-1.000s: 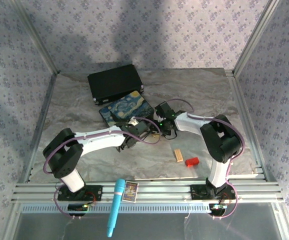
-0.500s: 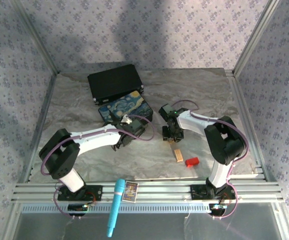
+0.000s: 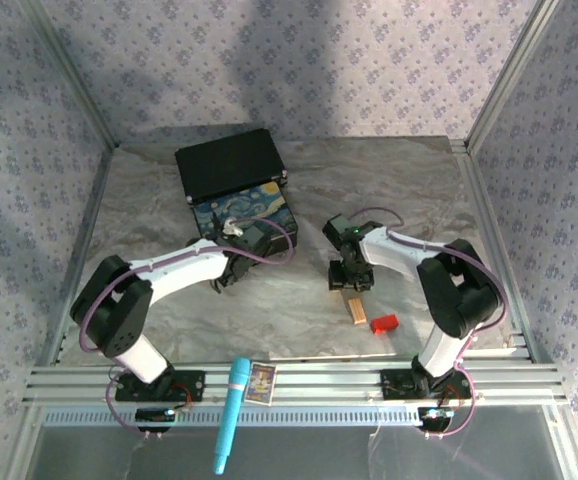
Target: Unlock the padlock with the key
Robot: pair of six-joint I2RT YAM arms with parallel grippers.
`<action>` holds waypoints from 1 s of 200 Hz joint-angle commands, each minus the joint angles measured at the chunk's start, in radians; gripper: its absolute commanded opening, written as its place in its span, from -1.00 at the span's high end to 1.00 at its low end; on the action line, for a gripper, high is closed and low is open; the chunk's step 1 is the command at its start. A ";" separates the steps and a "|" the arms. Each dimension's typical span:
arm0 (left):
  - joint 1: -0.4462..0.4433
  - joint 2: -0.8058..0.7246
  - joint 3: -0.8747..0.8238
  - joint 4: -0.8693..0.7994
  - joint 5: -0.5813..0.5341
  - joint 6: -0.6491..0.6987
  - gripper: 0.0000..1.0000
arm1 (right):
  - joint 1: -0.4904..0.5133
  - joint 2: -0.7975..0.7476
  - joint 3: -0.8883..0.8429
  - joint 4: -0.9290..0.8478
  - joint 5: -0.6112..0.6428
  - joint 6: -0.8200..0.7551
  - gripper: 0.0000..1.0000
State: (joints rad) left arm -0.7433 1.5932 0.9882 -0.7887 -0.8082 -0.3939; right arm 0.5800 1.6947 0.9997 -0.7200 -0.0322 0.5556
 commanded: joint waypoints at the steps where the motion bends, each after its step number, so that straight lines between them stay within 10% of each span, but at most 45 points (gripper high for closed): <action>1: 0.040 -0.034 -0.012 -0.002 -0.017 0.010 -0.75 | -0.012 -0.057 -0.024 -0.027 -0.050 -0.008 -0.06; 69: 0.095 -0.210 -0.068 0.093 0.091 0.020 -0.81 | -0.026 -0.332 -0.070 0.143 -0.014 -0.095 -0.98; 153: 0.227 -0.771 -0.501 0.764 0.015 0.140 -1.00 | -0.148 -0.749 -0.390 0.617 0.593 -0.335 -0.98; 200: 0.510 -0.687 -0.609 1.016 0.162 0.159 -0.99 | -0.434 -0.804 -0.657 0.934 0.521 -0.447 -0.98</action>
State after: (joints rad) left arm -0.3111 0.8597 0.3782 0.0166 -0.6983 -0.2737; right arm 0.2562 0.8993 0.4160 -0.0051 0.4686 0.1741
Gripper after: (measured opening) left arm 0.999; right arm 0.990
